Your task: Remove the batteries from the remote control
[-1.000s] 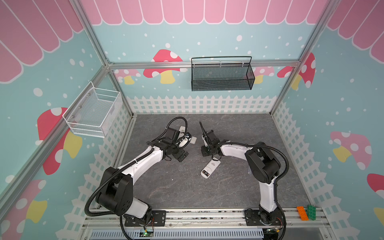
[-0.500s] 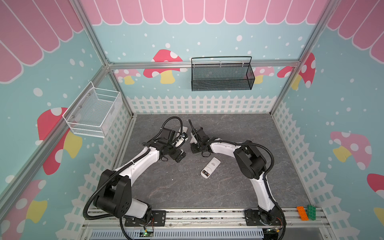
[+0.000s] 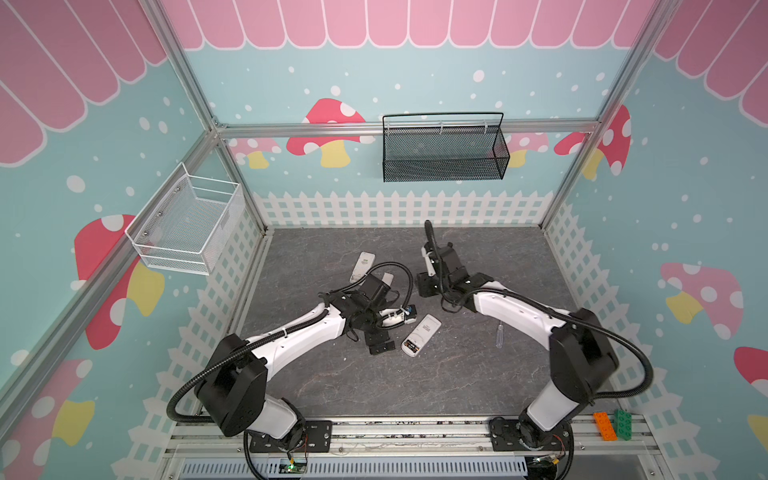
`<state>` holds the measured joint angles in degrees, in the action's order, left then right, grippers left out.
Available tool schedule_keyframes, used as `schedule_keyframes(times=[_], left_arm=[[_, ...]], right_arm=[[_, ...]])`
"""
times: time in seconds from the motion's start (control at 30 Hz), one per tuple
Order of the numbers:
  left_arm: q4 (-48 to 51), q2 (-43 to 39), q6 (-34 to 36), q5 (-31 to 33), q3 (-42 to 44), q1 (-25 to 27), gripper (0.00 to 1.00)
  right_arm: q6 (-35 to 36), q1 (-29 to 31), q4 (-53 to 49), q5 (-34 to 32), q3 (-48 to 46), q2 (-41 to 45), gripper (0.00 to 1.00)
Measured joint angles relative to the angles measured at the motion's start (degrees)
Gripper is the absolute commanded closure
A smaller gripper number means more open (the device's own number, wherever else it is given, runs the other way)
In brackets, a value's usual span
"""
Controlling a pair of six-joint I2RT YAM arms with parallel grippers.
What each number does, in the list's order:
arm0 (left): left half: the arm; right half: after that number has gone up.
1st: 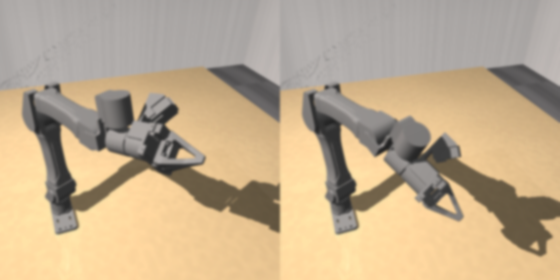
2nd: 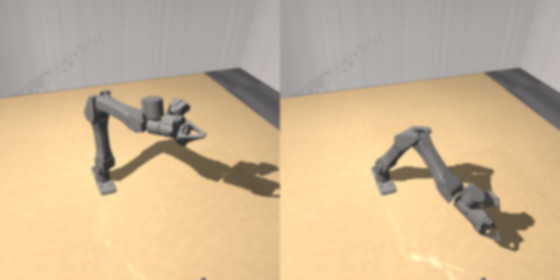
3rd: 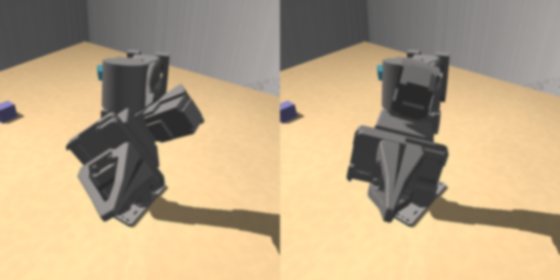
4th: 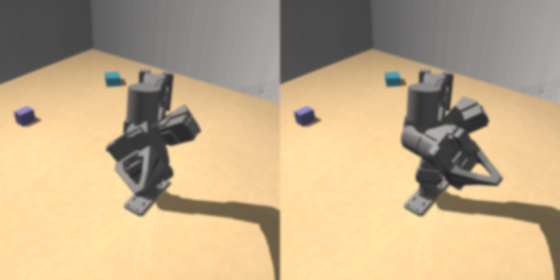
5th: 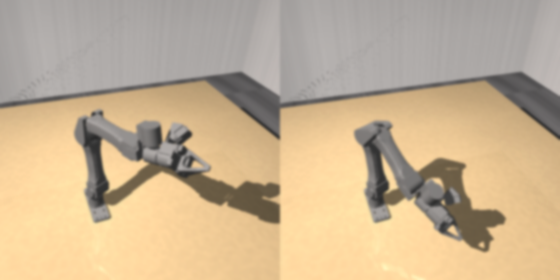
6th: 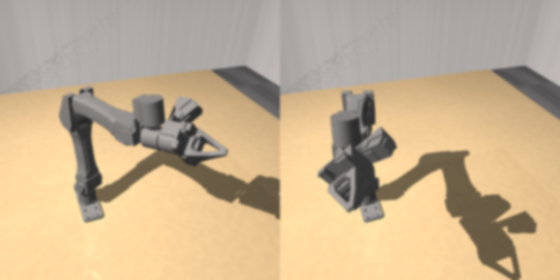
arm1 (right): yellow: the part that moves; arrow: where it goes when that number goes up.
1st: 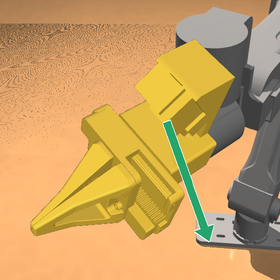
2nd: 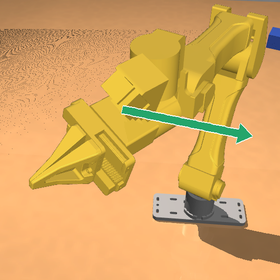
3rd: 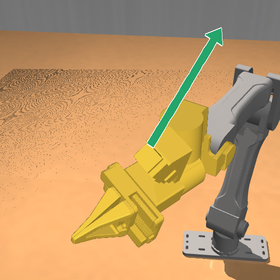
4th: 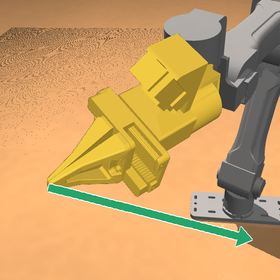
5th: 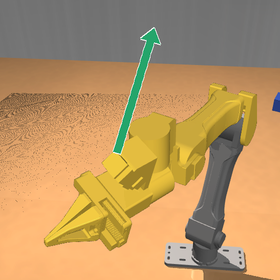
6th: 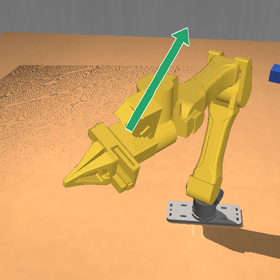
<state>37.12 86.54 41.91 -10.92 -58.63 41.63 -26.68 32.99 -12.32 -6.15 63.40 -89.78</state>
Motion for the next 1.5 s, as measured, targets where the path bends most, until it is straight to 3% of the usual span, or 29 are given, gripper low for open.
schedule_keyframes(times=[0.2,0.4,0.83,1.17,1.5], left_arm=[[-5.2,4.1,2.4,4.5,3.8,5.3,0.01],[-12.4,7.6,4.9,8.7,4.7,7.5,0.01],[-23.6,13.8,5.2,12.2,2.2,8.2,0.01],[-26.8,21.2,5.0,13.2,-6.1,3.5,0.01],[-22.5,24.6,4.1,14.1,-16.2,0.5,0.00]], right_arm=[[-2.9,-6.5,-3.6,-4.4,-19.4,15.1,0.26],[-7.8,-10.4,-9.5,-6.6,-28.3,25.2,0.25],[-11.9,-17.7,-13.1,-6.8,-33.4,26.0,0.27],[-8.9,-20.6,-10.1,-2.6,-34.4,20.2,0.45],[-3.7,-21.0,-5.7,-0.2,-32.9,15.8,0.88]])
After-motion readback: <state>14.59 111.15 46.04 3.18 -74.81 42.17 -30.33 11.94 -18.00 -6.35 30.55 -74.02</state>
